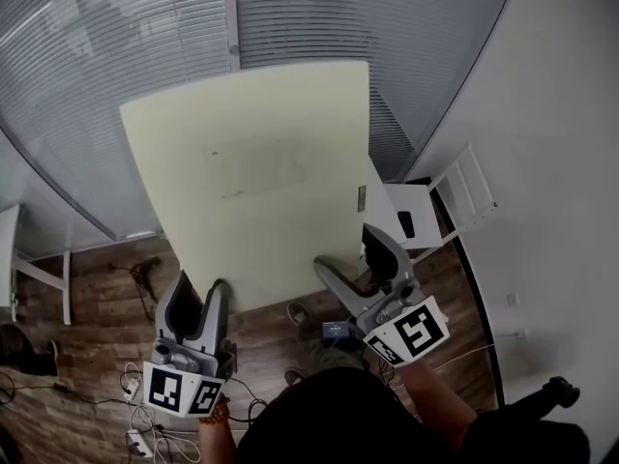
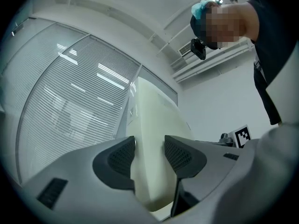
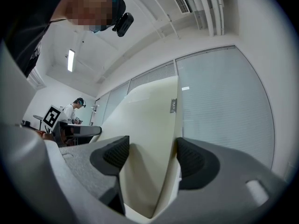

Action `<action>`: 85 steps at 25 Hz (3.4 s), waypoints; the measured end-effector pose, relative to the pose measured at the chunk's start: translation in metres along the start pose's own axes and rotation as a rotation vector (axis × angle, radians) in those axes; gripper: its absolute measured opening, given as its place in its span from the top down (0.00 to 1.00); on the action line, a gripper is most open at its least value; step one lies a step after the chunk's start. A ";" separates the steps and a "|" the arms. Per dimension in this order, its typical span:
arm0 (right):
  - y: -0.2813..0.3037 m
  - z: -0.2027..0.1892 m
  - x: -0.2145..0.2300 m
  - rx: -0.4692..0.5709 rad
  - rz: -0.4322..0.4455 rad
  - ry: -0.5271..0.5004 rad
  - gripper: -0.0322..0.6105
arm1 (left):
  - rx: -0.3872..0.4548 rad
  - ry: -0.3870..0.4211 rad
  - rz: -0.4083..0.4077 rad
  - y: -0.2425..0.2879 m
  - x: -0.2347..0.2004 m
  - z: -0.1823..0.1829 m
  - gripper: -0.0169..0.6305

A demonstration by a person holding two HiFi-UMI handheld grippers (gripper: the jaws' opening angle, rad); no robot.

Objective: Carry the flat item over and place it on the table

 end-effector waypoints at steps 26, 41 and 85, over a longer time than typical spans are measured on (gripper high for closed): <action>0.073 -0.061 0.101 -0.080 0.033 0.126 0.46 | -0.164 -0.055 0.043 0.112 -0.039 -0.044 0.67; 0.100 -0.138 0.165 -0.206 0.061 0.246 0.46 | -0.343 -0.108 0.079 0.173 -0.054 -0.112 0.67; 0.087 -0.341 0.229 -0.621 0.186 0.458 0.47 | -0.826 -0.435 0.171 0.201 -0.075 -0.328 0.66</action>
Point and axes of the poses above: the fingertips, and each gripper's own axes: y forward along the fingers, x to its right, z out of its top, the point moved 8 cm from there along -y, backward along the fingers, and after that the axes turned 4 degrees about z, right-handed, at the moved point
